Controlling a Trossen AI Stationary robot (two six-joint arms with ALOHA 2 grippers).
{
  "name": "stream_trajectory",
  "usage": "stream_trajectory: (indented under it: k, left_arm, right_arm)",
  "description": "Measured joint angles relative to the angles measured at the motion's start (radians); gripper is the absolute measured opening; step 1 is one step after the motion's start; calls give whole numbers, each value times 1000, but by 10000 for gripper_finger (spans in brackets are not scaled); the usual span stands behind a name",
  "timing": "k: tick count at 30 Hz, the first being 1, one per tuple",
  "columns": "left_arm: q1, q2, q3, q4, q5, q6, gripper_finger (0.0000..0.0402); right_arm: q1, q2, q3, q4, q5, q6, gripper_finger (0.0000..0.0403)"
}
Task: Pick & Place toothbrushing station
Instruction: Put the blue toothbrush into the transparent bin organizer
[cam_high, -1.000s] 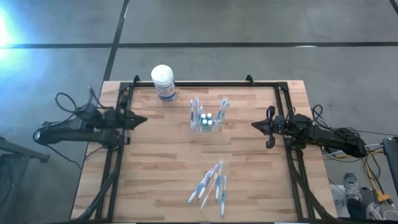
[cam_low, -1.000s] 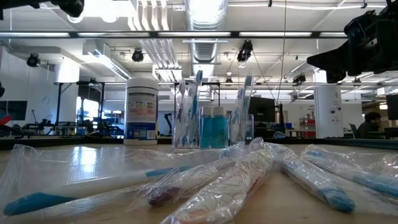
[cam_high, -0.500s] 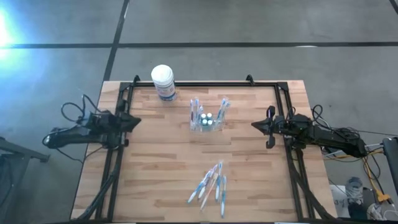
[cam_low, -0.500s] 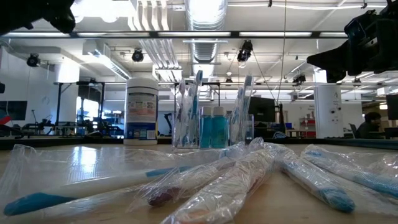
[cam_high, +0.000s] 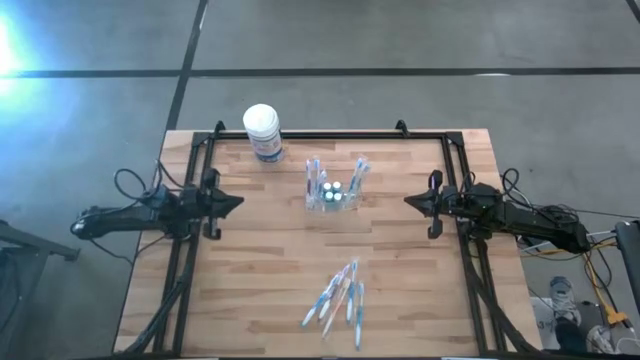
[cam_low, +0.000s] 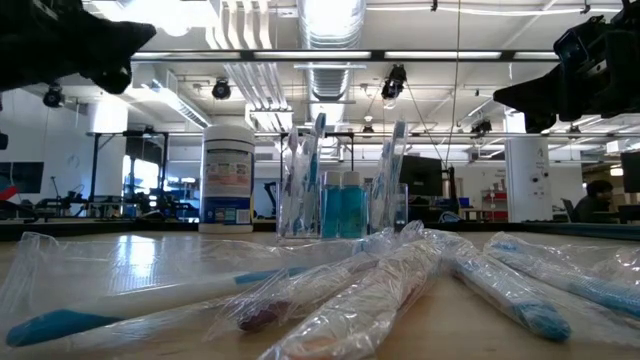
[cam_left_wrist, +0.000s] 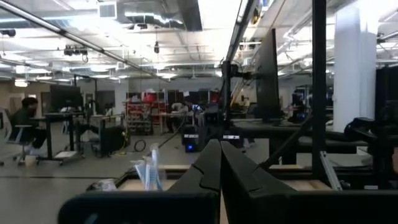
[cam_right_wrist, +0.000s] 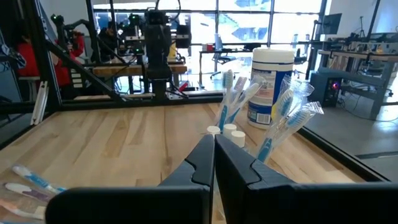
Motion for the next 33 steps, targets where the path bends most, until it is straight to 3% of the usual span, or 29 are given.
stream_trajectory:
  k: [18, 26, 33]
  left_arm:
    - [2, 0, -23, -161, -40, -22, 1]
    - [2, 3, -9, -181, -24, 1, 6]
    - [2, 2, -6, -185, -24, -27, 7]
  right_arm:
    - [0, -1, 0, 0, -3, 27, 8]
    - [0, -2, 0, 11, -7, 141, 8]
    - [0, -2, 0, 14, -71, 158, 8]
